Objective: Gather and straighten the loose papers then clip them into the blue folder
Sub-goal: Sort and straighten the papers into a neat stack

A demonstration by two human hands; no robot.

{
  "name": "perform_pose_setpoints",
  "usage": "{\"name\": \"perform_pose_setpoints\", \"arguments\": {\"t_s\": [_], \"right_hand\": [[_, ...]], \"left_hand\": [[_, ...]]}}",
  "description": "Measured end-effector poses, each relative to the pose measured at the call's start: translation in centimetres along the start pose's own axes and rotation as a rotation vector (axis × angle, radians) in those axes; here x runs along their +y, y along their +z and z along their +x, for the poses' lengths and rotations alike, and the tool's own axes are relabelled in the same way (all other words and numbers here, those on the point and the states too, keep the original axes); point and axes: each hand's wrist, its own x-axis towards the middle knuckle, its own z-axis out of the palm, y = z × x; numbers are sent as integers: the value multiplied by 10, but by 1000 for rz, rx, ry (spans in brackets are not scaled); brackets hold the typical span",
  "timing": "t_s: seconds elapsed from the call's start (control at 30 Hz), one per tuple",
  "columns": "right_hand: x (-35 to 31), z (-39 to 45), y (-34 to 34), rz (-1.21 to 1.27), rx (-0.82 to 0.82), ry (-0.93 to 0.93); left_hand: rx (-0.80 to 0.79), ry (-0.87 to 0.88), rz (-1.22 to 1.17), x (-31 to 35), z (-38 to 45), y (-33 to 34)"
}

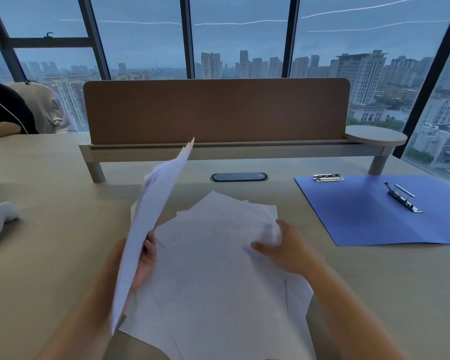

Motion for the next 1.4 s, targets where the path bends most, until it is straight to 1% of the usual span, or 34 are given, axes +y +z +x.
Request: {"name": "perform_pose_setpoints", "arguments": {"t_s": [0.03, 0.1, 0.13, 0.17, 0.2, 0.23, 0.27, 0.37, 0.47, 0.6, 0.67, 0.73, 0.87, 0.97, 1.1, 1.2, 1.33, 1.4], "right_hand": [[-1, -3, 2, -77, -43, -18], [-4, -6, 3, -145, -80, -59], [-5, -7, 3, -146, -81, -72], [-7, -9, 2, -145, -74, -83], [-8, -10, 1, -145, -73, -88], [-11, -12, 0, -145, -81, -90], [-12, -13, 0, -131, -89, -87], [-13, -11, 0, -16, -90, -62], [-13, -9, 1, 45, -36, -37], [-11, -8, 2, -100, 93, 8], [-10, -7, 1, -126, 104, 41], [-9, -4, -1, -128, 88, 26], [-8, 0, -7, -12, 81, -14], [0, 6, -9, 143, 148, 33], [4, 12, -10, 255, 242, -12], [0, 8, -11, 213, 286, 6], [-3, -4, -19, -25, 317, 45], [-4, -8, -23, -57, 299, 65]], "left_hand": [[-42, 18, -45, -4, 0, -6], [-47, 6, 7, -7, -2, 11], [-7, -122, 54, -3, -5, 26], [49, -123, 149, -1, -6, 29], [172, -105, 267, 2, -10, 36], [236, -118, 339, 2, -11, 41], [249, -130, 342, 2, -11, 43], [305, -117, 255, -1, -10, 48], [291, -144, 187, -2, -10, 54], [297, -180, 313, -1, -6, 41], [269, -191, 328, 2, -4, 32], [282, -177, 367, 4, -2, 27], [255, -202, 368, 0, -2, 34], [290, -190, 339, -2, -2, 38], [298, -169, 345, 0, -7, 45], [315, -171, 335, 1, -6, 42], [308, -214, 355, 6, -11, 45], [324, -206, 366, 7, -12, 46]]}}
